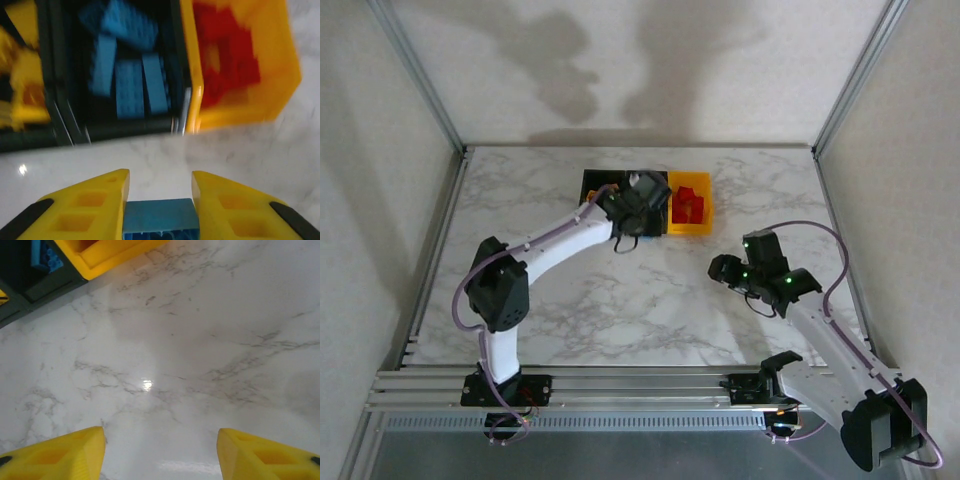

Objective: Sort the legos into containers by color
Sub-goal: Place the lego in the container.

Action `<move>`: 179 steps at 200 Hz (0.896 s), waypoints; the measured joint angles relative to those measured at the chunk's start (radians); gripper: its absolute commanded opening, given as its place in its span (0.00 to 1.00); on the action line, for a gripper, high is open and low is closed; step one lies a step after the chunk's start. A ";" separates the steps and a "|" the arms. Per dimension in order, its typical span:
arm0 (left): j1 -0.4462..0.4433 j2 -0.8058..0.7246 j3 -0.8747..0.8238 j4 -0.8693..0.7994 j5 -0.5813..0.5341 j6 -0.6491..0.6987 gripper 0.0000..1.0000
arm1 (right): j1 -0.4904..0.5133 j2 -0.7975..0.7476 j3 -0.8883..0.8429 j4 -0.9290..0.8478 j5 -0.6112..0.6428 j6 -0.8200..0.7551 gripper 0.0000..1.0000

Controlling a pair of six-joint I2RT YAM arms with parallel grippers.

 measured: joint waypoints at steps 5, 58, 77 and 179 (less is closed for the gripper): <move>0.011 0.023 0.043 0.004 -0.007 0.004 0.33 | 0.002 0.005 0.000 0.009 -0.003 0.001 0.61; 0.093 0.341 0.446 -0.035 -0.051 0.050 0.34 | 0.059 0.026 0.000 0.056 -0.013 0.023 0.60; 0.106 0.420 0.508 -0.048 -0.056 0.055 0.34 | 0.071 0.026 0.000 0.063 -0.010 0.032 0.61; 0.111 0.466 0.459 -0.059 -0.047 0.058 0.61 | 0.082 0.062 0.003 0.066 0.022 0.043 0.64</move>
